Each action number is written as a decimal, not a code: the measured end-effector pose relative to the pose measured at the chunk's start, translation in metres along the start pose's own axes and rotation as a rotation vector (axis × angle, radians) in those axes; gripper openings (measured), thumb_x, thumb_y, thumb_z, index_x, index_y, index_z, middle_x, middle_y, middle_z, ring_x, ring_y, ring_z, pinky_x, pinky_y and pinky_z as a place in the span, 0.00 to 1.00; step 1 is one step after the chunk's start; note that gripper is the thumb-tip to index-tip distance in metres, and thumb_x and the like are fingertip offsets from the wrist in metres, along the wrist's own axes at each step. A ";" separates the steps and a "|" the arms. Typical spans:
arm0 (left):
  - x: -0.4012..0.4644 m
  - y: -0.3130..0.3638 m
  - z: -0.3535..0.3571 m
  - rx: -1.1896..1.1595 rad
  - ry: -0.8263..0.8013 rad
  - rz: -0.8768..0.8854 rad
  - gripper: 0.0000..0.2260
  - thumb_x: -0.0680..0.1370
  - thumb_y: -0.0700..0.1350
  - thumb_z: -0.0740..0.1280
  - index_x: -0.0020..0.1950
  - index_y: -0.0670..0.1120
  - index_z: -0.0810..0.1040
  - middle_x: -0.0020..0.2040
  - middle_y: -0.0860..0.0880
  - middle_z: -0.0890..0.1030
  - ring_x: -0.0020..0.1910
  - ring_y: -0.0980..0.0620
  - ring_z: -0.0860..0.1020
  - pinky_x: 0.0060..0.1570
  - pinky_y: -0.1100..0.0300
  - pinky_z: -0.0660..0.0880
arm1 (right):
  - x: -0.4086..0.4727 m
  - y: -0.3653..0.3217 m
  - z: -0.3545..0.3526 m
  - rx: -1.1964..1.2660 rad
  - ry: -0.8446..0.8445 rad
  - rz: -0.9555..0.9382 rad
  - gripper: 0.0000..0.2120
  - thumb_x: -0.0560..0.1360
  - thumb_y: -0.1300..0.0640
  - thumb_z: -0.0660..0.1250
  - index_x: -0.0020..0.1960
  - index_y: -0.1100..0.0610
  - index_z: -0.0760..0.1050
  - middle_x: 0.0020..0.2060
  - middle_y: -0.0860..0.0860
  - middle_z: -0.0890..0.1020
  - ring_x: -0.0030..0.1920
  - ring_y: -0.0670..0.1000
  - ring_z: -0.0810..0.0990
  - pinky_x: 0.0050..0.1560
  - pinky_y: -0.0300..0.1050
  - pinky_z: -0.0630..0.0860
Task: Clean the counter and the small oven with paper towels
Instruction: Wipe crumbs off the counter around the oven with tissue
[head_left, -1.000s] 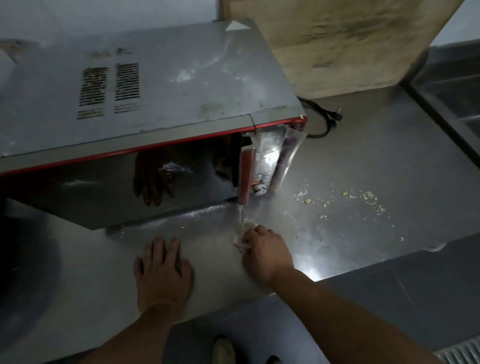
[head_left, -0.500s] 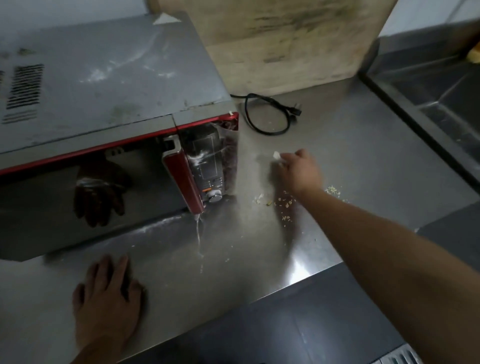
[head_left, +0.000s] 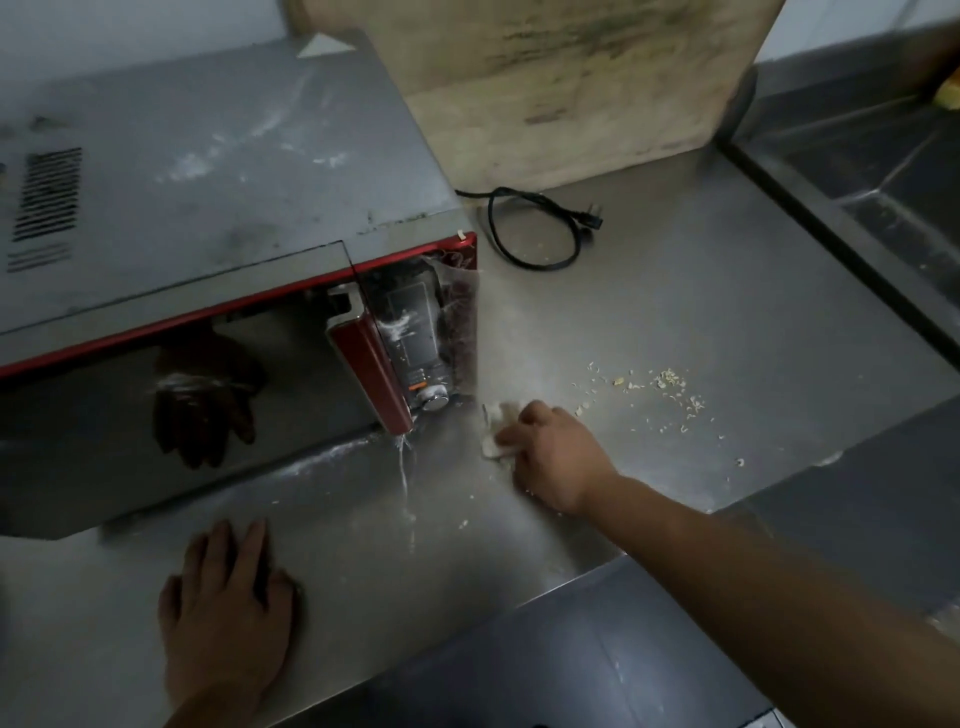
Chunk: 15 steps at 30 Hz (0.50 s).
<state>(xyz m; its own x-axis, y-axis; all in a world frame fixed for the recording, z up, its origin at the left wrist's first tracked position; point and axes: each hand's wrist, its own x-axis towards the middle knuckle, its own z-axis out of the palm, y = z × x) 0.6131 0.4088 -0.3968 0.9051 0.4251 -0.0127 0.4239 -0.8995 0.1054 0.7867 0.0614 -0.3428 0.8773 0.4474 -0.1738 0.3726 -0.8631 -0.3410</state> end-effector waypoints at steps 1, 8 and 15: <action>0.001 0.000 0.000 0.003 -0.003 0.003 0.32 0.73 0.59 0.53 0.75 0.51 0.71 0.75 0.42 0.69 0.75 0.40 0.63 0.69 0.37 0.61 | -0.004 -0.001 0.000 0.034 -0.011 0.001 0.19 0.71 0.55 0.66 0.61 0.48 0.80 0.52 0.54 0.76 0.49 0.61 0.76 0.52 0.47 0.73; -0.001 -0.002 0.001 0.008 -0.023 0.002 0.31 0.73 0.59 0.53 0.75 0.52 0.70 0.76 0.43 0.68 0.76 0.42 0.61 0.69 0.38 0.60 | 0.033 -0.006 -0.016 0.206 0.311 0.293 0.15 0.77 0.53 0.66 0.62 0.53 0.80 0.52 0.54 0.75 0.49 0.58 0.77 0.51 0.45 0.73; 0.001 -0.003 0.001 -0.011 -0.022 0.009 0.30 0.74 0.58 0.55 0.75 0.52 0.72 0.76 0.42 0.69 0.76 0.42 0.62 0.69 0.40 0.59 | 0.050 -0.071 0.033 -0.019 0.250 0.392 0.19 0.77 0.52 0.58 0.65 0.55 0.74 0.57 0.57 0.73 0.54 0.60 0.71 0.53 0.53 0.71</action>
<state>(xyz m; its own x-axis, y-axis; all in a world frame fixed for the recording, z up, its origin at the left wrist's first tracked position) 0.6126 0.4111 -0.3985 0.9095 0.4142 -0.0339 0.4152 -0.9022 0.1165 0.7941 0.1531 -0.3577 0.9982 0.0183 -0.0569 0.0019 -0.9610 -0.2767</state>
